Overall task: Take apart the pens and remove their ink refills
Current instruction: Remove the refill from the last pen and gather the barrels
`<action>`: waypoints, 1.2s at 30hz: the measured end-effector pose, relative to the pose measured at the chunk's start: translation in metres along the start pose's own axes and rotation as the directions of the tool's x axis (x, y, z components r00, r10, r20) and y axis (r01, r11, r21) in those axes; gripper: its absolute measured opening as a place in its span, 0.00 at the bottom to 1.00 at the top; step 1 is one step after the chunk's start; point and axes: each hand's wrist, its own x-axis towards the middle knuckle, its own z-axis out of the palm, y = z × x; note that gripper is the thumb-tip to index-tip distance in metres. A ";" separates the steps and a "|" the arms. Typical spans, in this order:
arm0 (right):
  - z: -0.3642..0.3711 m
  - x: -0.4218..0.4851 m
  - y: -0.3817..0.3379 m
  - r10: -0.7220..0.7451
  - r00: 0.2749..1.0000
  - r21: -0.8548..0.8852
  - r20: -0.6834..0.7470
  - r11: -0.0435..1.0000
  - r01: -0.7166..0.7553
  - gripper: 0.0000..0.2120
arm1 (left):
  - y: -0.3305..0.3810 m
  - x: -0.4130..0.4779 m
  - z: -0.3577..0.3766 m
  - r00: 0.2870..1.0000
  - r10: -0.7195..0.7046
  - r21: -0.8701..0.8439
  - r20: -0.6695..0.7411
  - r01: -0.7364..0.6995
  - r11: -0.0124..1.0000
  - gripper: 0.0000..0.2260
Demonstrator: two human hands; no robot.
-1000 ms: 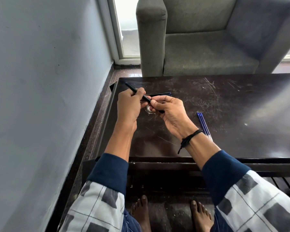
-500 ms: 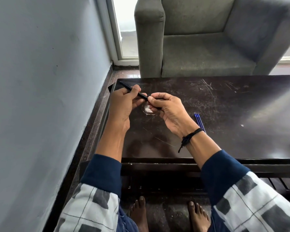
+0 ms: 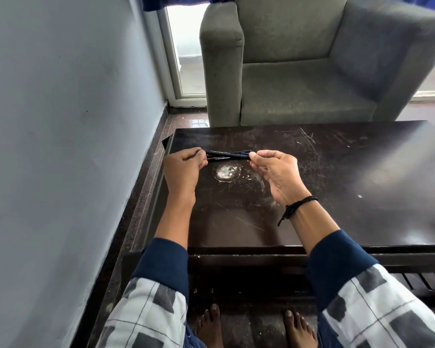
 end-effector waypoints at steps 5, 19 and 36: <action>-0.003 0.017 0.008 -0.024 0.993 -0.022 -0.118 1.000 0.021 0.05 | -0.012 0.012 0.008 0.997 0.072 0.278 0.020 -0.075 0.958 0.17; 0.005 0.086 0.048 -0.127 0.957 -0.543 -0.261 0.839 -0.037 0.05 | -0.056 0.059 0.026 0.996 -0.090 0.481 -0.017 0.087 0.872 0.05; -0.013 0.066 0.013 -0.195 0.971 -0.767 -0.139 0.641 0.019 0.04 | -0.063 0.067 0.025 0.994 -0.042 0.467 -0.098 0.083 0.880 0.11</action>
